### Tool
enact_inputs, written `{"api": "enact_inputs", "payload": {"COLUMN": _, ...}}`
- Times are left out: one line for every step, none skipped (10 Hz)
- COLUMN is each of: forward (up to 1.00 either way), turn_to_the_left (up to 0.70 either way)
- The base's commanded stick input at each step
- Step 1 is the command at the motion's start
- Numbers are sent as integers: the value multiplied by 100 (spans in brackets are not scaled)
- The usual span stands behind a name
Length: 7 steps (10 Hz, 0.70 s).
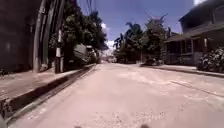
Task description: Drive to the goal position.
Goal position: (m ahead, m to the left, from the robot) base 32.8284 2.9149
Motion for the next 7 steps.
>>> {"api": "enact_inputs", "payload": {"forward": 100, "turn_to_the_left": 0}}
{"api": "enact_inputs", "payload": {"forward": 100, "turn_to_the_left": 0}}
{"api": "enact_inputs", "payload": {"forward": 100, "turn_to_the_left": 0}}
{"api": "enact_inputs", "payload": {"forward": 100, "turn_to_the_left": 0}}
{"api": "enact_inputs", "payload": {"forward": 100, "turn_to_the_left": 0}}
{"api": "enact_inputs", "payload": {"forward": 100, "turn_to_the_left": 0}}
{"api": "enact_inputs", "payload": {"forward": 100, "turn_to_the_left": 0}}
